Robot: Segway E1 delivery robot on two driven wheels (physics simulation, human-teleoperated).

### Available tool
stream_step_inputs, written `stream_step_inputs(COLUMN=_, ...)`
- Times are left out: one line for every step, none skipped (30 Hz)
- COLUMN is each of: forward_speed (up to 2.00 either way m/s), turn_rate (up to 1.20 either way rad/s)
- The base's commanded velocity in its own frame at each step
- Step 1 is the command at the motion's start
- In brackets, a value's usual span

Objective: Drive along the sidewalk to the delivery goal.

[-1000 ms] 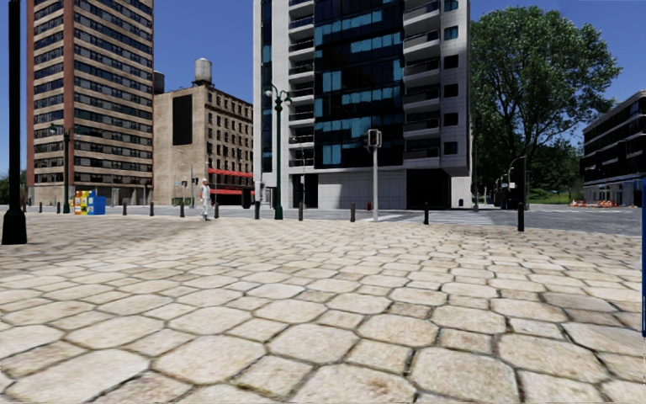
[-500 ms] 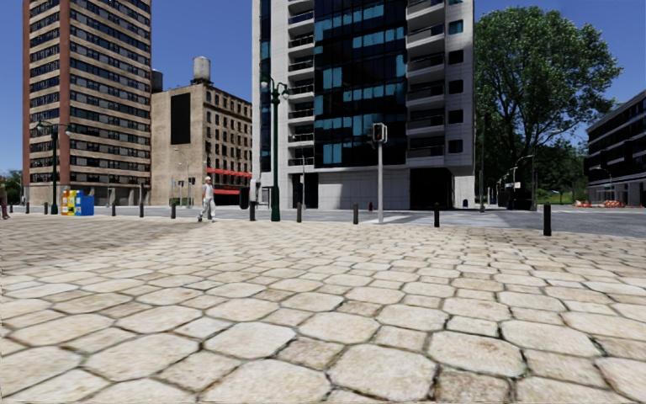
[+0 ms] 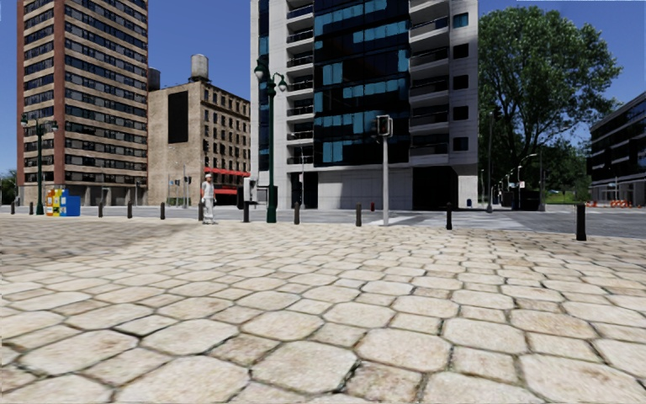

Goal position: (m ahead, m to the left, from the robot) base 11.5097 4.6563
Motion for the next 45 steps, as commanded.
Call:
stream_step_inputs(forward_speed=2.0, turn_rate=0.0)
stream_step_inputs(forward_speed=2.0, turn_rate=0.0)
stream_step_inputs(forward_speed=2.0, turn_rate=0.0)
stream_step_inputs(forward_speed=2.0, turn_rate=0.0)
stream_step_inputs(forward_speed=2.0, turn_rate=0.0)
stream_step_inputs(forward_speed=2.0, turn_rate=0.0)
stream_step_inputs(forward_speed=2.0, turn_rate=0.0)
stream_step_inputs(forward_speed=2.0, turn_rate=0.0)
stream_step_inputs(forward_speed=2.0, turn_rate=0.0)
stream_step_inputs(forward_speed=2.0, turn_rate=0.0)
stream_step_inputs(forward_speed=2.0, turn_rate=0.0)
stream_step_inputs(forward_speed=2.0, turn_rate=0.0)
stream_step_inputs(forward_speed=2.0, turn_rate=0.0)
stream_step_inputs(forward_speed=2.0, turn_rate=0.0)
stream_step_inputs(forward_speed=2.0, turn_rate=0.0)
stream_step_inputs(forward_speed=2.0, turn_rate=0.0)
stream_step_inputs(forward_speed=2.0, turn_rate=0.0)
stream_step_inputs(forward_speed=2.0, turn_rate=0.0)
stream_step_inputs(forward_speed=2.0, turn_rate=0.0)
stream_step_inputs(forward_speed=2.0, turn_rate=0.0)
stream_step_inputs(forward_speed=2.0, turn_rate=0.0)
stream_step_inputs(forward_speed=2.0, turn_rate=0.0)
stream_step_inputs(forward_speed=2.0, turn_rate=0.0)
stream_step_inputs(forward_speed=2.0, turn_rate=0.0)
stream_step_inputs(forward_speed=2.0, turn_rate=0.0)
stream_step_inputs(forward_speed=2.0, turn_rate=0.0)
stream_step_inputs(forward_speed=2.0, turn_rate=0.0)
stream_step_inputs(forward_speed=2.0, turn_rate=0.0)
stream_step_inputs(forward_speed=2.0, turn_rate=0.0)
stream_step_inputs(forward_speed=2.0, turn_rate=0.0)
stream_step_inputs(forward_speed=2.0, turn_rate=0.0)
stream_step_inputs(forward_speed=2.0, turn_rate=0.0)
stream_step_inputs(forward_speed=2.0, turn_rate=0.0)
stream_step_inputs(forward_speed=2.0, turn_rate=0.0)
stream_step_inputs(forward_speed=2.0, turn_rate=0.0)
stream_step_inputs(forward_speed=2.0, turn_rate=0.0)
stream_step_inputs(forward_speed=2.0, turn_rate=0.0)
stream_step_inputs(forward_speed=2.0, turn_rate=0.0)
stream_step_inputs(forward_speed=2.0, turn_rate=0.0)
stream_step_inputs(forward_speed=2.0, turn_rate=0.0)
stream_step_inputs(forward_speed=2.0, turn_rate=0.0)
stream_step_inputs(forward_speed=2.0, turn_rate=0.1)
stream_step_inputs(forward_speed=2.0, turn_rate=0.17)
stream_step_inputs(forward_speed=2.0, turn_rate=0.26)
stream_step_inputs(forward_speed=2.0, turn_rate=0.26)
